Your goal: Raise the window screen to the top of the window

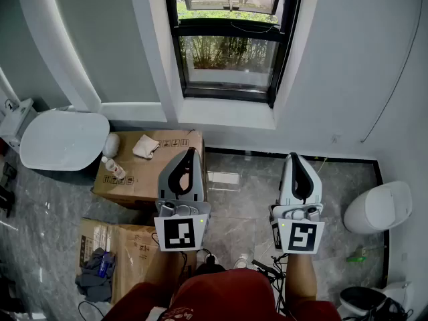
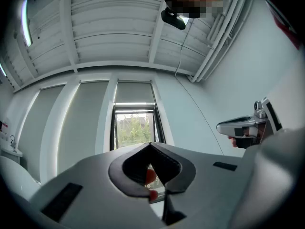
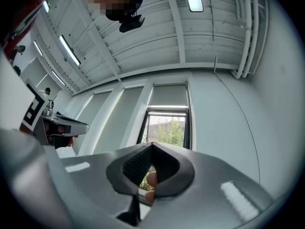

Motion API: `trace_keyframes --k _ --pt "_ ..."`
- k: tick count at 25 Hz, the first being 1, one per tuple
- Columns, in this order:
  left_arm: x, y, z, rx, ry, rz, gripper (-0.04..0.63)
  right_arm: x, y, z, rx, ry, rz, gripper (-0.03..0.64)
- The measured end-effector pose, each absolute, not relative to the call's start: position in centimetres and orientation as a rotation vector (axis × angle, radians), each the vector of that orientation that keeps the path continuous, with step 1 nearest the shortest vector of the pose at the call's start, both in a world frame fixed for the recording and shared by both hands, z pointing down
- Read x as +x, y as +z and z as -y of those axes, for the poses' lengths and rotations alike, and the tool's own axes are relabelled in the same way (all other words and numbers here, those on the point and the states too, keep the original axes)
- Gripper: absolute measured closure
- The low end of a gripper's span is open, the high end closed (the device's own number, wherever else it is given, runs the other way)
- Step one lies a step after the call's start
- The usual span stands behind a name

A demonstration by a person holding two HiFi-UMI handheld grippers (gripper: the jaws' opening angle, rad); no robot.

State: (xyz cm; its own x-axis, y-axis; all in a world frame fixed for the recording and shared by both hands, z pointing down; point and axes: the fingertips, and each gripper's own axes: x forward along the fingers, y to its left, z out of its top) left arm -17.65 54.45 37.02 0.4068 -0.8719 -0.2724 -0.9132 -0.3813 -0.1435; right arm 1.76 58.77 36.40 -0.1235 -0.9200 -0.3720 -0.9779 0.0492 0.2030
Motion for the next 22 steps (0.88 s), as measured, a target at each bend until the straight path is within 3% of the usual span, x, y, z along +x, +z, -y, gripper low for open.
trace_keyframes --k 22 --pt "-13.3 36.3 -56.7 -2.362 0.194 -1.604 0.591 6.7 35.9 -61.3 -1.941 0.622 -2.14 0.606"
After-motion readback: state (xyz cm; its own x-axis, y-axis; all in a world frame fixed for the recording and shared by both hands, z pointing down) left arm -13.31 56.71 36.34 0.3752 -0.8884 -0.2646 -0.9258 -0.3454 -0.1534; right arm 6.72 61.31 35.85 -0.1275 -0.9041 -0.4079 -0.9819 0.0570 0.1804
